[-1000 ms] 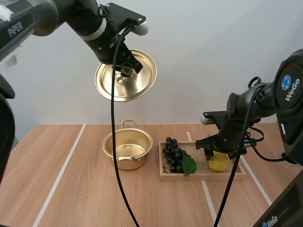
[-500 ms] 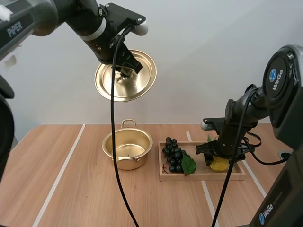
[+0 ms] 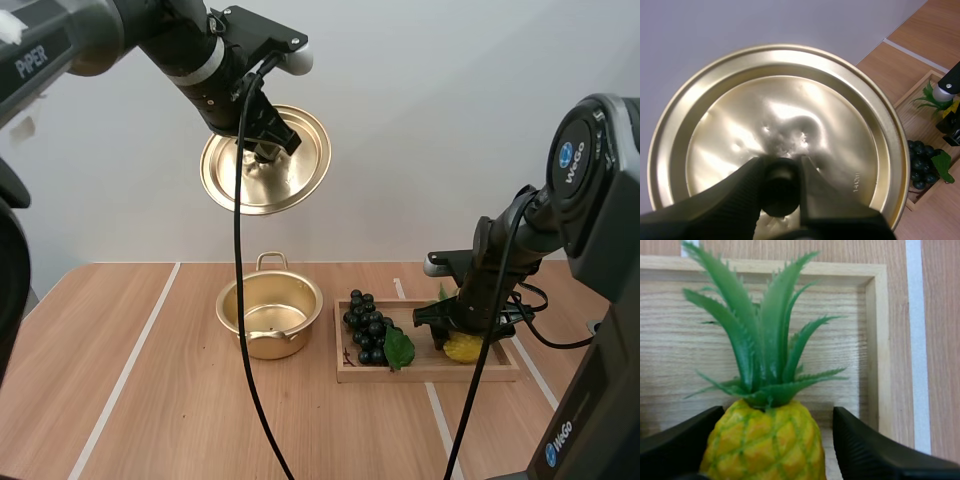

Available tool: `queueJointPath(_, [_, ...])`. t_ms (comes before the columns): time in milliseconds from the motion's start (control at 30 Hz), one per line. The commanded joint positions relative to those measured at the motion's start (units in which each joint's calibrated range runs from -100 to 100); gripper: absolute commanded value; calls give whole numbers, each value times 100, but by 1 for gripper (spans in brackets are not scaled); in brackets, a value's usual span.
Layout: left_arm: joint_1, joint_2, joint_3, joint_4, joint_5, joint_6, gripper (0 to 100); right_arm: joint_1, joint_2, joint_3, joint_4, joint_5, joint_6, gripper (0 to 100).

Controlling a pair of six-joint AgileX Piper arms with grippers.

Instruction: Open the pot, put the pineapple inside, and close it

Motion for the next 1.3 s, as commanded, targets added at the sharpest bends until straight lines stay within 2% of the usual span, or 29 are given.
queueJointPath(0, [-18, -50, -31, -135, -38, 4, 0, -19, 2, 29, -32, -107, -50, 52])
queueJointPath(33, [-18, -50, -31, -135, -38, 4, 0, -19, 2, 29, -32, -107, -50, 27])
queueJointPath(67, [-18, -50, -31, -135, -38, 4, 0, -19, 2, 29, -47, -91, -50, 6])
queueJointPath(100, [-18, -50, -31, -135, -38, 4, 0, -19, 2, 29, -65, -91, -50, 0])
queueJointPath(400, [-18, -50, -31, -135, -55, 4, 0, -19, -28, -54, -75, -129, -15, 0])
queueJointPath(633, [-18, -112, -31, -135, -343, 4, 0, -19, -584, -735, 0, 290, -15, 0])
queueJointPath(833, [-18, -559, -31, -135, -1536, 4, 0, -19, -1326, -1698, 54, 1190, -15, 0])
queueJointPath(1033, [-18, -1141, -149, -135, -3511, -283, 0, -3, -1884, -2468, 315, 1696, -58, 0])
queueJointPath(1167, [-8, -1250, -559, -135, -3701, -388, 0, 232, -2054, -2688, 462, 2028, -388, 0])
queueJointPath(1267, [74, -1223, -868, -143, -3612, -590, 0, 580, -2101, -2688, 530, 2104, -518, 0])
